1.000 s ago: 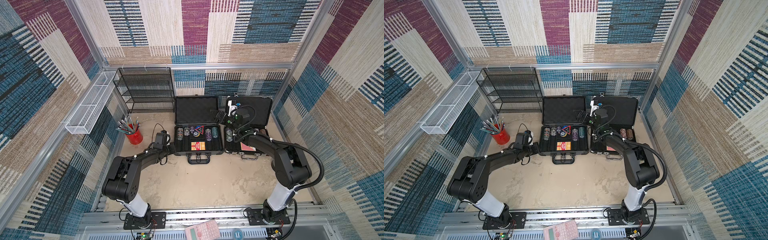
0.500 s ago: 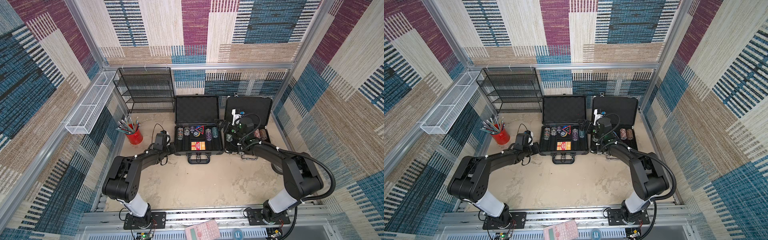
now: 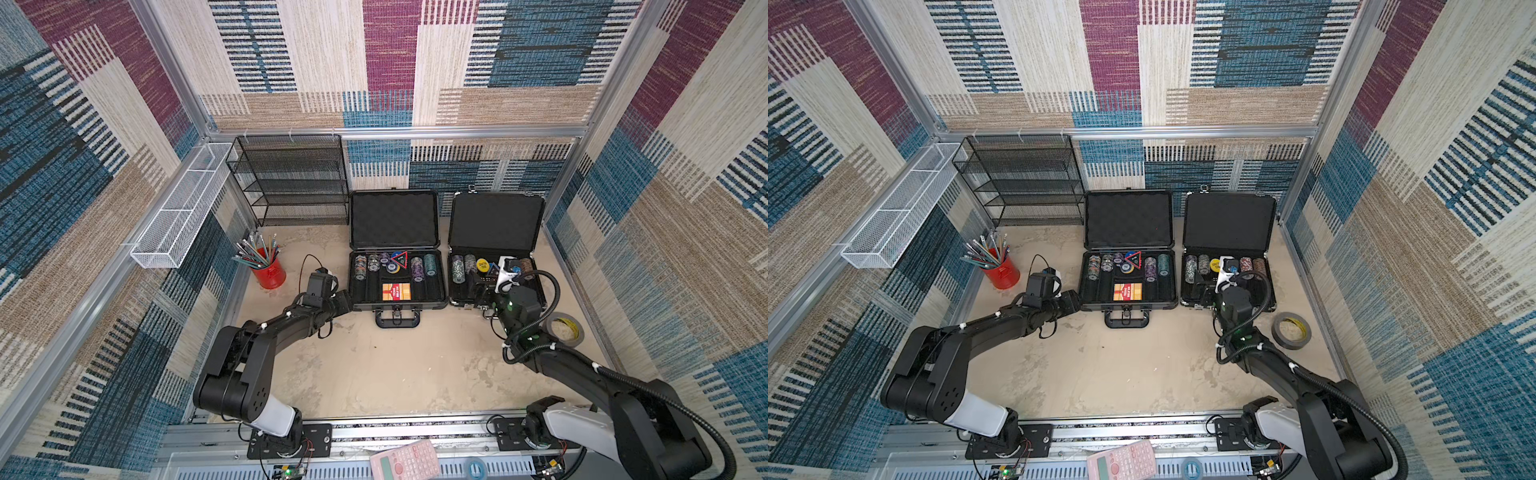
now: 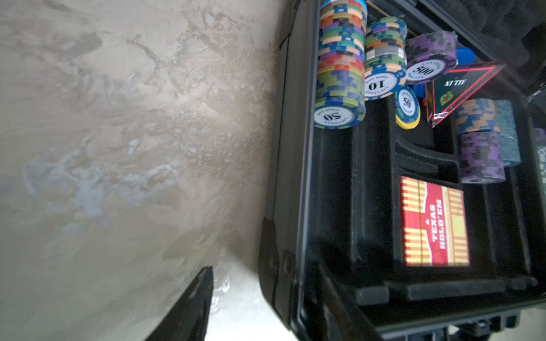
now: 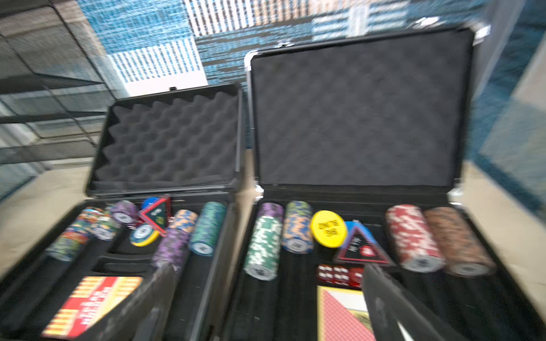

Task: Open the poker set cases
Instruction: Open the case lid on the poker set case, then reset both arms

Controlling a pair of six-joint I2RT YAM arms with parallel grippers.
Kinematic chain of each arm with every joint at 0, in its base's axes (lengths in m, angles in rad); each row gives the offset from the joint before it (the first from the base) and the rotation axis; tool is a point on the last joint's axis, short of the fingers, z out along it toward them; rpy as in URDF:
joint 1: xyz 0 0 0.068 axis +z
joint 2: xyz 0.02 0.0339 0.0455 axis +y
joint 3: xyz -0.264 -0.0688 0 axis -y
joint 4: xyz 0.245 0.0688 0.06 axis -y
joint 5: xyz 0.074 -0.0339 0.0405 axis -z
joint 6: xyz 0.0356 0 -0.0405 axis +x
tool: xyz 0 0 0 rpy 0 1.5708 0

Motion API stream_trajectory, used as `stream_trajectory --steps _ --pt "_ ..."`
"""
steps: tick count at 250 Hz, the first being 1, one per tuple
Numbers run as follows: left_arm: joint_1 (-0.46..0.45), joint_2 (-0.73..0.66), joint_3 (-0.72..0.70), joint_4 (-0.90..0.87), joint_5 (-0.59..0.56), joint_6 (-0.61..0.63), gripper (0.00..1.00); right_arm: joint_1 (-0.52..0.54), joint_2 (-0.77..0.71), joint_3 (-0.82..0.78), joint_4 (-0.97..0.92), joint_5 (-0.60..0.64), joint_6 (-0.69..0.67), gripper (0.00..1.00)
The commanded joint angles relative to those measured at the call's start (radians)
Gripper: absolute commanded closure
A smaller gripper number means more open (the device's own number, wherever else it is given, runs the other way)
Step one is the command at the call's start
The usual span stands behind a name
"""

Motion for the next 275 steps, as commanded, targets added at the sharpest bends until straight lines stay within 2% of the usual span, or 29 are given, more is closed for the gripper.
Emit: stream_trajectory --steps 1,25,50,102,139,177,203,223,248,275 --pt "-0.003 -0.054 -0.019 -0.1 -0.059 0.034 0.3 -0.002 -0.04 -0.08 0.21 0.151 -0.172 0.01" --pt "-0.004 -0.134 -0.038 -0.1 -0.112 0.042 0.12 -0.017 -0.039 -0.146 0.291 0.173 -0.218 0.01" --pt "-0.005 -0.229 -0.055 -0.108 -0.175 0.056 0.0 -0.048 -0.02 -0.19 0.344 0.158 -0.2 0.01" --pt "-0.006 -0.406 -0.095 -0.1 -0.335 0.135 0.01 -0.114 0.045 -0.257 0.469 0.082 -0.149 0.01" --pt "-0.005 -0.466 -0.147 -0.026 -0.437 0.236 0.01 -0.141 0.129 -0.238 0.529 0.031 -0.159 0.01" --pt "-0.006 -0.471 -0.182 0.047 -0.514 0.291 0.01 -0.161 0.206 -0.21 0.598 -0.024 -0.154 0.01" --pt "-0.005 -0.469 -0.212 0.118 -0.578 0.32 0.01 -0.167 0.239 -0.17 0.562 -0.057 -0.165 0.01" --pt "-0.005 -0.454 -0.223 0.175 -0.624 0.386 0.01 -0.168 0.251 -0.165 0.567 -0.078 -0.182 0.01" --pt "-0.003 -0.413 -0.266 0.296 -0.684 0.436 0.01 -0.188 0.259 -0.174 0.601 -0.099 -0.186 0.01" --pt "0.0 -0.355 -0.322 0.431 -0.699 0.461 0.01 -0.226 0.283 -0.174 0.627 -0.154 -0.175 0.01"
